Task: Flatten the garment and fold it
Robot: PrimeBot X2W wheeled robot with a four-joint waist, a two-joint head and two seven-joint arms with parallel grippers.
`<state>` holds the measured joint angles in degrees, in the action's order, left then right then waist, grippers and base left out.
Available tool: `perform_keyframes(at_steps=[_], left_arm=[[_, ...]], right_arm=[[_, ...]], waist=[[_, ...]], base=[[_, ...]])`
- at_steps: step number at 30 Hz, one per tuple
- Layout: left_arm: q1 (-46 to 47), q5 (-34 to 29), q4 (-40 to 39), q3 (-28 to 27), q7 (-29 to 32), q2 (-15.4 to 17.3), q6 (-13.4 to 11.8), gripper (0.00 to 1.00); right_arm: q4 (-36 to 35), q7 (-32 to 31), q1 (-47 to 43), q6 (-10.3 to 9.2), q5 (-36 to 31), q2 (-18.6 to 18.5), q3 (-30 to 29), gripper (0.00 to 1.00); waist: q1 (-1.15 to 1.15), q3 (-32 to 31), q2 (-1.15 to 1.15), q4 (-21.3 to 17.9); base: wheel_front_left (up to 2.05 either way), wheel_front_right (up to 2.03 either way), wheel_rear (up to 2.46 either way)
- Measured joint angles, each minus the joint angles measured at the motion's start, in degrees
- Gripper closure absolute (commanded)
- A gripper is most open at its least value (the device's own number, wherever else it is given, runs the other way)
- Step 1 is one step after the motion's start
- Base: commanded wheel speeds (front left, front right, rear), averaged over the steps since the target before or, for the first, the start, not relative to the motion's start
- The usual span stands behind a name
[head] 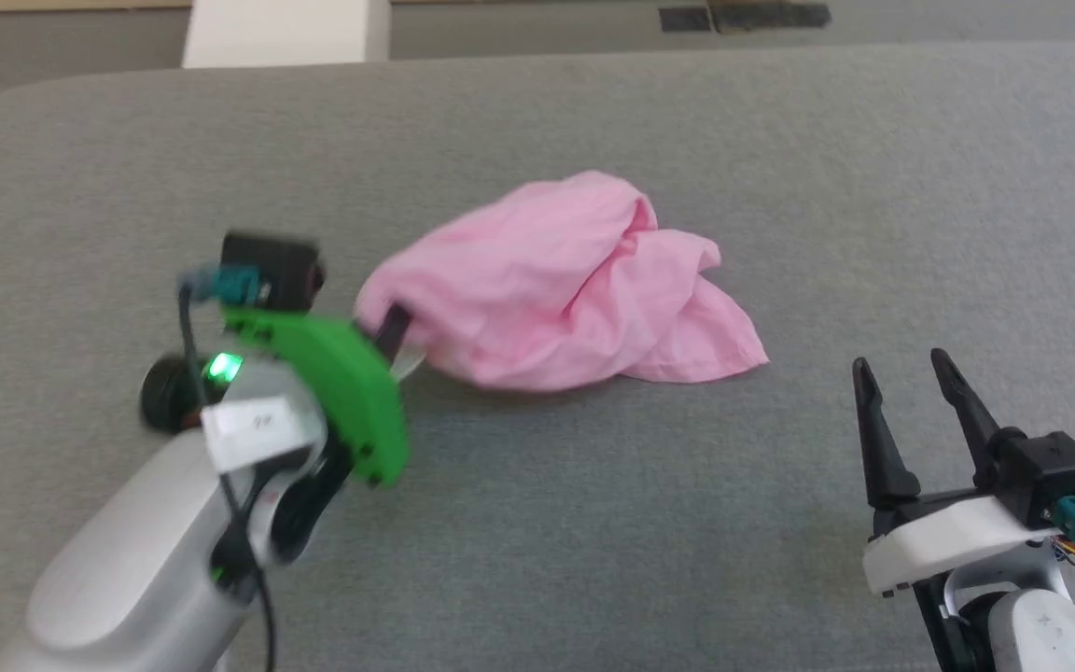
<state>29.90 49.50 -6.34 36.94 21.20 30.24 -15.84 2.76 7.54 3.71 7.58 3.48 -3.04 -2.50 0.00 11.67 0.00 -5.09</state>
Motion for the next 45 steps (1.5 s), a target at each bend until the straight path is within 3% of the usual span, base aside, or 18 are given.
perform_keyframes(at_steps=[6,8,9,10,11,15,20,27,31,39,45], left_arm=[[-9.4,0.5,4.7,-1.3,-0.6,4.3,-4.2,1.00],[-11.5,0.8,6.5,-0.8,-0.6,4.9,-4.4,1.00],[-12.3,1.3,7.5,-0.7,-0.6,4.9,-4.7,0.66],[-12.8,1.4,8.3,-0.2,-0.6,4.9,-4.7,0.21],[-13.0,1.3,9.2,0.0,-0.8,4.9,-4.8,0.00],[-13.1,0.4,11.6,-0.2,-3.9,4.1,-5.5,0.00],[-12.3,-2.5,12.4,-1.8,-13.1,1.7,-5.5,0.00],[-11.3,-11.1,11.6,-1.0,-29.9,1.0,-2.9,0.00],[-11.5,-16.3,11.1,1.8,-33.8,0.9,-1.9,0.00],[-11.6,-18.9,11.4,4.0,-35.2,-1.8,-1.4,0.00],[-11.3,-19.3,13.0,4.2,-35.5,-3.8,-1.2,0.00]], right_arm=[[-0.3,-0.6,-0.7,0.00,0.0,0.0,0.3,0.00],[-0.4,-1.0,-1.0,0.00,0.0,0.0,0.4,0.00],[-0.5,-1.1,-1.2,0.00,0.0,0.0,0.3,0.00],[-0.5,-1.2,-1.5,0.00,0.0,-0.1,0.4,0.00],[-0.4,-1.3,-1.7,0.00,0.0,-0.2,0.4,0.00],[-0.5,-1.7,-2.0,0.00,0.0,-0.3,0.5,0.00],[-0.6,-2.1,-2.7,0.00,0.1,-0.6,0.6,0.00],[-1.4,-3.0,-3.5,0.00,0.7,-1.8,1.1,0.00],[-2.4,-5.1,-3.3,0.00,2.1,-3.9,3.6,0.00],[-1.4,-20.6,6.4,0.00,12.4,-12.3,11.9,0.00],[3.2,-32.3,13.6,0.00,19.9,-16.3,14.3,0.00]], waist=[[0.00,-2.5,0.00,2.3],[0.00,-2.9,0.00,2.7],[0.00,-3.1,0.00,3.0],[0.00,-3.4,0.00,3.1],[0.00,-3.5,0.00,3.3],[0.00,-4.0,0.00,3.5],[0.00,-5.1,0.00,3.7],[0.00,-6.7,0.00,4.8],[0.00,-6.6,0.00,6.3],[0.00,-3.9,0.00,10.3],[0.00,-1.5,0.00,14.0]], base=[[0.00,0.00,0.00],[0.00,0.00,0.00],[0.00,0.00,0.00],[0.00,0.00,0.00],[0.00,0.00,0.00],[0.00,0.00,0.00],[0.00,0.00,0.00],[0.00,0.00,0.00],[0.00,0.00,0.00],[0.00,0.00,0.00],[0.00,0.00,0.00]])
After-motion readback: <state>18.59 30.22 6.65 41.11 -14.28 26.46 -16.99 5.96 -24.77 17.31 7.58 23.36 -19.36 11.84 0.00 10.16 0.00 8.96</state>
